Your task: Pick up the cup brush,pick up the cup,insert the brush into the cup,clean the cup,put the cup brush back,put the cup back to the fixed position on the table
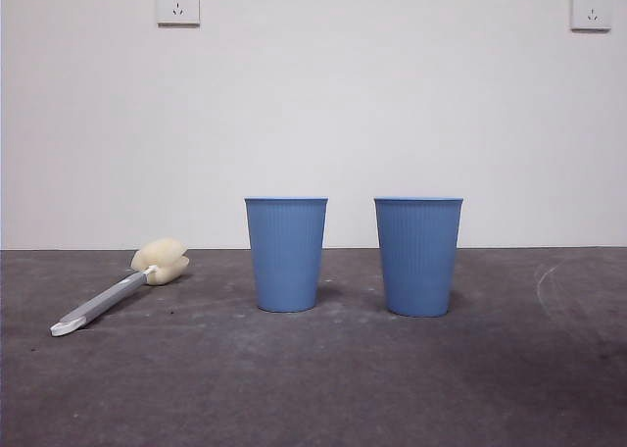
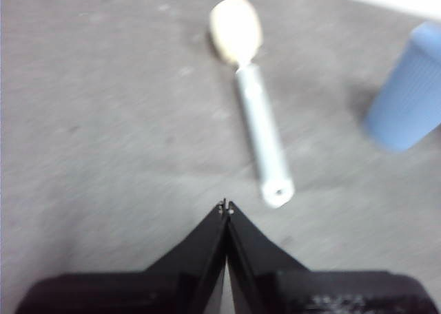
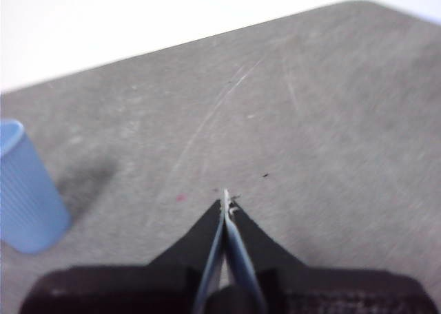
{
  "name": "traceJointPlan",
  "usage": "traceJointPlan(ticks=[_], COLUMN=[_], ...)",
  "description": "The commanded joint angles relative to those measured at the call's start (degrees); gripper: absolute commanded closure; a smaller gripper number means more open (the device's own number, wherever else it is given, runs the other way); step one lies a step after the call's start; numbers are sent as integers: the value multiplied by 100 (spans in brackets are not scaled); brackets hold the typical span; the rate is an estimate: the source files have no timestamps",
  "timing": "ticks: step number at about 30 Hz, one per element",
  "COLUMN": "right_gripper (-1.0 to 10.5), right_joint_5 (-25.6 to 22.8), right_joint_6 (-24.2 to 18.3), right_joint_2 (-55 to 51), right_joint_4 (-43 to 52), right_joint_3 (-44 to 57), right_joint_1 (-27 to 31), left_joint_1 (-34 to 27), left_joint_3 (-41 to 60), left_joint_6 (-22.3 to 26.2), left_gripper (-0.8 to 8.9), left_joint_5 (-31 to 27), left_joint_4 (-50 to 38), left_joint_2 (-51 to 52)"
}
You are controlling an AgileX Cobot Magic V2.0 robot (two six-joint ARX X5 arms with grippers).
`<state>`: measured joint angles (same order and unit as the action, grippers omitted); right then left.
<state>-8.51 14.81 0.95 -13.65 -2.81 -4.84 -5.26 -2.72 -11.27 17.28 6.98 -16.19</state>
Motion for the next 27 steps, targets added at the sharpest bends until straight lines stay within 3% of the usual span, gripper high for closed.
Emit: traceJointPlan(ticks=[1,4,7,14,19,27], right_gripper=[946,946,950,956,956,956], right_joint_5=[15,116,623,1134,1904,2586], right_joint_6=[634,671,752,682,98,-1462], right_joint_2=[0,0,2,317,1016,2437], right_joint_4=[28,55,122,83,-555,-2686], right_joint_3=[37,-11,-280,-1473,-2481,-4065], right_joint_1=[2,2,-2,-2,-2,-2], left_joint_1=[-15,-7,-7,-7,-7,-7], left_joint_3=[-247,-592,-1095,-2321,-3097,-4153], left_joint_6=[-293,-402,-398,-343,-61,870], left_gripper=[820,821,821,821,821,821], left_joint_5=[175,291,289,634,866,863], left_joint_4=[-35,48,490,1478,2350,4214], left_joint_2=[-2,-39,-129,-540,-890,-1460])
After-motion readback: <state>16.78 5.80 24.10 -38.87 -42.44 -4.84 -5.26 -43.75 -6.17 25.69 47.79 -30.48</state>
